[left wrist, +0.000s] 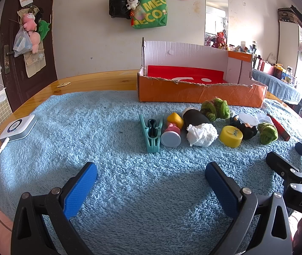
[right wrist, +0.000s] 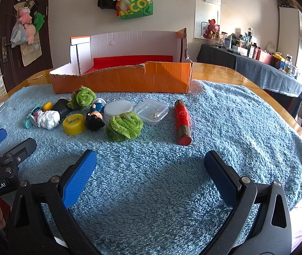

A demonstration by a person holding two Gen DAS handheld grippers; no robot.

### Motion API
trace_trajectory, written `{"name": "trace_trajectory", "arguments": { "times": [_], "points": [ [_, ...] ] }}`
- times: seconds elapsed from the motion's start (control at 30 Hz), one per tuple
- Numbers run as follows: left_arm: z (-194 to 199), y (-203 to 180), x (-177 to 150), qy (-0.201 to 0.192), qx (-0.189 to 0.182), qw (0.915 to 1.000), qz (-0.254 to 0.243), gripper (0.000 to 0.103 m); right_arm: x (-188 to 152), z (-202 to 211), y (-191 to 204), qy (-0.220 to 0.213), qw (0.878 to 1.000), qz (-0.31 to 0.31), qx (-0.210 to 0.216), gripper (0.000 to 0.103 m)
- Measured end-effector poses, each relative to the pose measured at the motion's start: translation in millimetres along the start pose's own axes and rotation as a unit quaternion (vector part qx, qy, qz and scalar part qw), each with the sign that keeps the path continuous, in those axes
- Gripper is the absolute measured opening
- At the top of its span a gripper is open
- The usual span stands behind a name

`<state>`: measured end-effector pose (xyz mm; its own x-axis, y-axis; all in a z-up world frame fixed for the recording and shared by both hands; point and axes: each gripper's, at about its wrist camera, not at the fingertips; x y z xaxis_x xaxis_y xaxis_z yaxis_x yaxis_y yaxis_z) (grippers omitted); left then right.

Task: Organize objects
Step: 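Move the right tool toward the red cylinder while the left tool approaches the teal clothespin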

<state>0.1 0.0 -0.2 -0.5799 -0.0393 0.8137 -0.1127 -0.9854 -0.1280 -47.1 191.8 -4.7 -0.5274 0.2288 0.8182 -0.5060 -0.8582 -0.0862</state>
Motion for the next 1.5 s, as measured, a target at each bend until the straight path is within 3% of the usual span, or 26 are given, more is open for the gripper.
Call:
{"name": "trace_trajectory", "arguments": {
  "times": [0.37,0.7,0.8,1.23,1.5],
  "points": [
    [-1,3,-1,0.003,0.0,1.0,0.006,0.103,2,-4,1,0.003,1.0,-0.001,-0.002,0.103],
    [2,10,21,-0.002,0.005,0.9997,0.023,0.103,17,2,-11,-0.004,1.0,-0.019,-0.013,0.103],
    [2,15,30,-0.003,0.034,0.9988,0.035,0.103,27,-3,-19,-0.004,0.999,-0.027,-0.02,0.103],
    [-15,44,38,0.082,0.023,0.9961,0.024,0.103,46,-16,-41,0.009,0.997,-0.056,-0.047,0.103],
    [-24,54,40,0.093,0.047,0.9942,0.025,0.103,48,-21,-41,0.017,0.997,-0.053,-0.055,0.103]
  ]
}}
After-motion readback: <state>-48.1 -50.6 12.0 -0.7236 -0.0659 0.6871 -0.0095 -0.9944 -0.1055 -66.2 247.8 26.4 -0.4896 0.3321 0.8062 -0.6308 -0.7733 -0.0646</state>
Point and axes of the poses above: each gripper's, at about its wrist camera, not at the fingertips, and z roughly against the way its jaws point, y to its left, x to its top, and after that the axes turned 11 degrees about -x, right-handed
